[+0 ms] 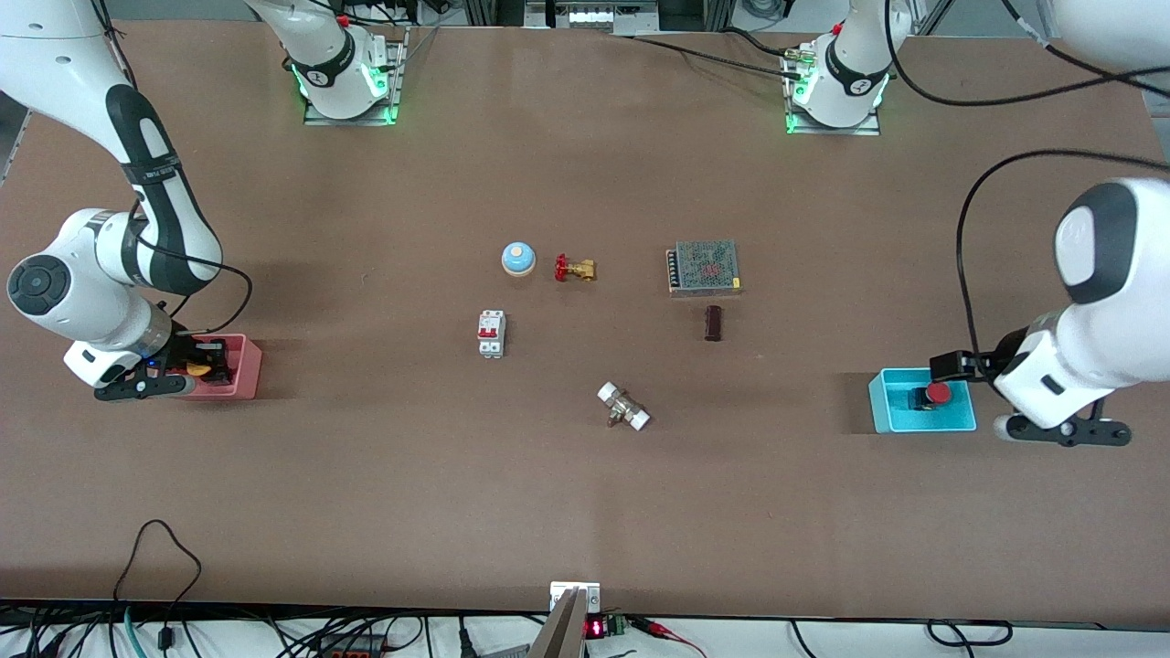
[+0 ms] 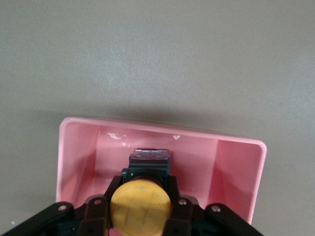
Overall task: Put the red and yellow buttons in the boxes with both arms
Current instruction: 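Open the left gripper over the cyan box and lift it away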
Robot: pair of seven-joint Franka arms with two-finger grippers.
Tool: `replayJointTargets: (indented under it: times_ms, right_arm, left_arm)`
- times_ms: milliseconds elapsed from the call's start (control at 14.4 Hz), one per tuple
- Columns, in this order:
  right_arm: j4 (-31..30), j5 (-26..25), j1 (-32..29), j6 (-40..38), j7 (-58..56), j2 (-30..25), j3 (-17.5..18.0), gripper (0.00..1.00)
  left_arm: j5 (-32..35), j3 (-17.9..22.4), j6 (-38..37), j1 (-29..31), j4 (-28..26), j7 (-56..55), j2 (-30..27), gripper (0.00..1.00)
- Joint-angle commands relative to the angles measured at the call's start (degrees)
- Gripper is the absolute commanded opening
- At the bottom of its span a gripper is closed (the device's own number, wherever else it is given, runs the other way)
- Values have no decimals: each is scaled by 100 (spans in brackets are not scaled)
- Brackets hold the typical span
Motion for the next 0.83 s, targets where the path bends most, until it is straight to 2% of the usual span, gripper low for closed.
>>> replayJointTargets:
  times_ms: [0, 69, 139, 278, 417, 486, 556, 625, 694, 764]
  right_arm:
    - [5, 103, -60, 47, -64, -2, 33, 59]
    - [4, 103, -60, 56, -64, -2, 33, 73]
    - [4, 111, -69, 56, -55, -2, 33, 84]
    - [4, 111, -60, 65, -47, 24, 33, 99]
    - [13, 103, -69, 82, -90, 25, 33, 100]
    - [13, 103, -69, 82, -99, 16, 33, 100]
    - [13, 103, -69, 82, -99, 24, 33, 100]
    - [13, 103, -69, 82, -99, 25, 25, 100]
    - [13, 103, -69, 82, -99, 25, 33, 100]
    - [13, 94, -78, 82, -108, 16, 25, 100]
  left_arm:
    - [48, 11, -270, -49, 470, 101, -129, 100]
    - [57, 12, -427, -40, 419, 58, -286, 100]
    - [57, 29, -559, -14, 105, 57, -592, 100]
    - [57, 29, -377, 13, -754, 66, -1215, 100]
    - [83, 20, 516, -40, -2053, 75, -2075, 100]
    - [75, -14, 590, -22, -2408, 84, -2350, 100]
    - [75, -32, 434, 21, -2603, 127, -2666, 100]
    - [75, -41, -11, 4, -2544, 136, -2800, 100]
    - [75, -59, -372, -31, -2430, 110, -2775, 100]
    - [66, -102, -384, -40, -2420, 119, -2705, 100]
